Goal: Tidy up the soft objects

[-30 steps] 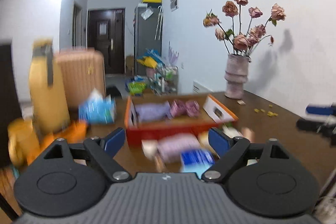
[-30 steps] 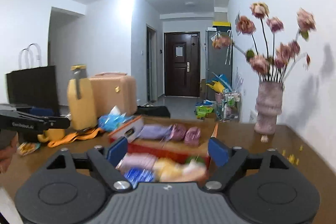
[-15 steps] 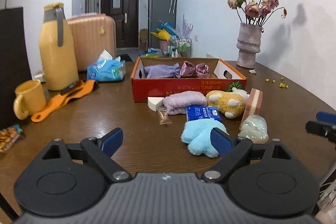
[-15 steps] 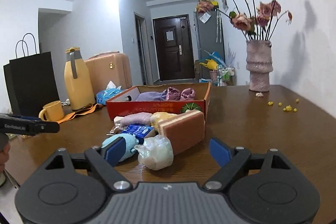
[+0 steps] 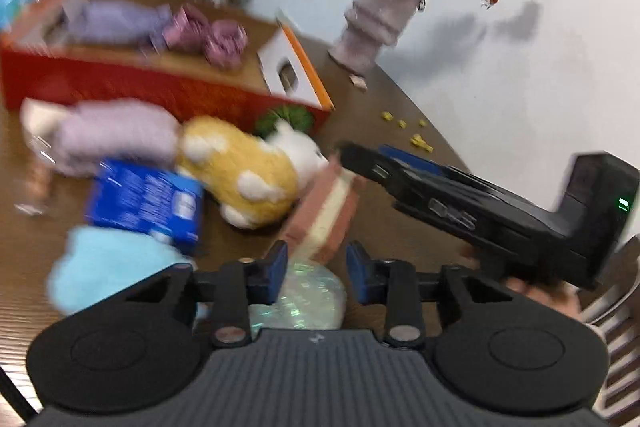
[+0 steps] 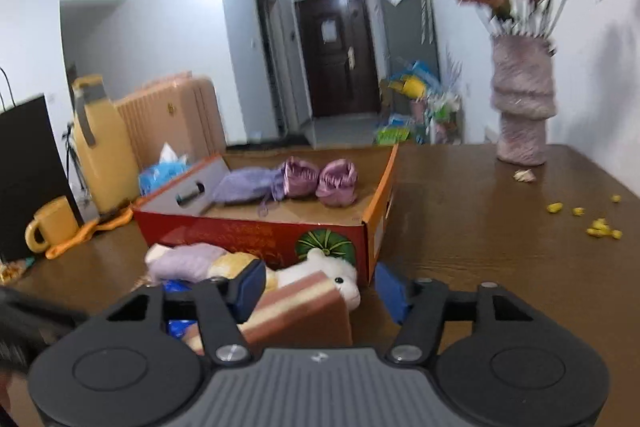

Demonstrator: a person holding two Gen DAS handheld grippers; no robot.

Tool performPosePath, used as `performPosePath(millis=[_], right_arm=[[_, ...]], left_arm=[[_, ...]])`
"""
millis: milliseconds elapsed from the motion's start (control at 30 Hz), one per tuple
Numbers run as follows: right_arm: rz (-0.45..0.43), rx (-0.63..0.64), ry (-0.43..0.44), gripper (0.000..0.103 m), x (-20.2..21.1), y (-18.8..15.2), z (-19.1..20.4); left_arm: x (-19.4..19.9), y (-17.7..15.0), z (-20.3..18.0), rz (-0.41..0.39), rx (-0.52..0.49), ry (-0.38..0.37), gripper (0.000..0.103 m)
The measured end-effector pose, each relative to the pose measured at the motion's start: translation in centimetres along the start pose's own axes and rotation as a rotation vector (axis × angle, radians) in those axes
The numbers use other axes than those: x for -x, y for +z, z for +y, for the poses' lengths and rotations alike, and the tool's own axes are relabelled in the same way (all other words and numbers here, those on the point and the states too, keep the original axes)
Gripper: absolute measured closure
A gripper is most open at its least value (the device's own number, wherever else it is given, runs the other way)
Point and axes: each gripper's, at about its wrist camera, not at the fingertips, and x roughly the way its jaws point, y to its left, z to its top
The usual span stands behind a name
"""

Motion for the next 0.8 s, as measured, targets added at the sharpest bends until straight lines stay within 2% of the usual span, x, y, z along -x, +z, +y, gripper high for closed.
performPosePath(millis=[67,133,267,333,400,533,667,733,800], right_arm=[[0.046,-0.035,0.005,0.061,-1.9,0.2,-0.8],[0.060,-0.131,0.068,0.072,-2.2,-0.1,-2.1],[0.057,-0.223,0.084,0.073,-0.6,-1.1,-3.5],[0.027,-0.238,0.075,0.074,0.9,-1.2,-3.4],[-0.005,-0.235,0.060,0.074,2.5,-0.7,-2.7],[-0.126,-0.193,0.069,0.074,7.5,1.0,0.2],[-0.196,-0.149,0.124,0.074,10.9,1.2,4.3],[-0.194,-0.135,0.164,0.074,11.4,0.5,6.4],[-0.174,-0.113,0.193,0.074,11.4,-1.0,8.7]], left_arm=[[-0.9,0.1,0.9,0.005,0.066,-0.030,0.072],[-1.0,0.2,1.6,0.000,0.103,-0.056,0.073],[-0.7,0.6,1.6,-0.006,0.113,-0.098,0.073],[0.1,0.7,0.9,-0.029,0.097,-0.118,0.073],[1.7,1.0,-0.2,-0.067,0.062,-0.132,0.073],[7.0,0.9,-1.8,-0.187,-0.024,-0.162,0.073],[12.9,-1.2,-1.9,-0.290,-0.133,-0.108,0.073],[15.0,-3.1,-0.7,-0.312,-0.152,-0.068,0.073],[16.2,-5.4,1.1,-0.299,-0.133,-0.045,0.073]])
